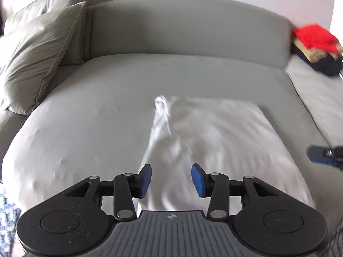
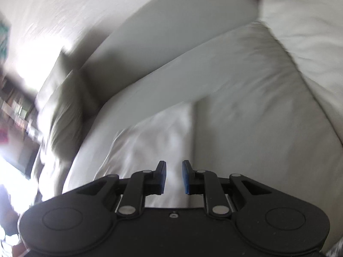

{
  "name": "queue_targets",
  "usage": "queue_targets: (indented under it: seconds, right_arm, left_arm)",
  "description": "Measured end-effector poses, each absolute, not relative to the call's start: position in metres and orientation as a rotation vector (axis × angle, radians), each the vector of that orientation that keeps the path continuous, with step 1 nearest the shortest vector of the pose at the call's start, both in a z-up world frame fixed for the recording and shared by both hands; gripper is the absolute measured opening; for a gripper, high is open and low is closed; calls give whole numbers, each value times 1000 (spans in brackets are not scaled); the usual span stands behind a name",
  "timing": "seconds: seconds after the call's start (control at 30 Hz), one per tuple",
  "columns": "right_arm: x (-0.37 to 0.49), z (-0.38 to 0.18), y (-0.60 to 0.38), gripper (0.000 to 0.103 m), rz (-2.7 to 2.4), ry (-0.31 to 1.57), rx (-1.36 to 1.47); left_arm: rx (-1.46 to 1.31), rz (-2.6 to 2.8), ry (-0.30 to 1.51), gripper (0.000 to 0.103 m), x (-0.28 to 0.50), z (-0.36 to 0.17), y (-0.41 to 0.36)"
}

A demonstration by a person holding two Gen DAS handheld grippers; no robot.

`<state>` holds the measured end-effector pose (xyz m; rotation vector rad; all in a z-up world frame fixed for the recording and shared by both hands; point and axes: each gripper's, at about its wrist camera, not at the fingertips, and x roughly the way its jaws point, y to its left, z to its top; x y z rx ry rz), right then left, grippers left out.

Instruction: Fold clothes

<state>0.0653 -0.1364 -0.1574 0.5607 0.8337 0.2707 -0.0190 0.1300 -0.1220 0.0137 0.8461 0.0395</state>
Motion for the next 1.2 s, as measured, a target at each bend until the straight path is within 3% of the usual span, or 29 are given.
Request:
queue_targets:
  seconds: [0.37, 0.53, 0.63, 0.7, 0.8, 0.83, 1.2]
  right_arm:
    - [22, -149, -69, 17, 327, 903, 139]
    - [2, -146, -72, 16, 314, 922, 86]
    - [-6, -135, -89, 17, 338, 954, 189]
    - [-8, -129, -103, 24, 339, 927, 280]
    - [-1, -129, -122, 50, 323, 895, 413]
    - [1, -129, -125, 53, 323, 896, 445]
    - [22, -159, -154, 54, 316, 923, 741]
  left_arm:
    - [126, -34, 887, 41, -38, -155, 91]
    - [101, -61, 941, 41, -53, -151, 108]
    - [97, -29, 940, 39, -64, -144, 126]
    - [47, -16, 917, 39, -69, -136, 139]
    - [-39, 7, 902, 41, -65, -124, 161]
    - [-62, 16, 903, 41, -62, -121, 167]
    - [-281, 7, 889, 62, -36, -123, 219]
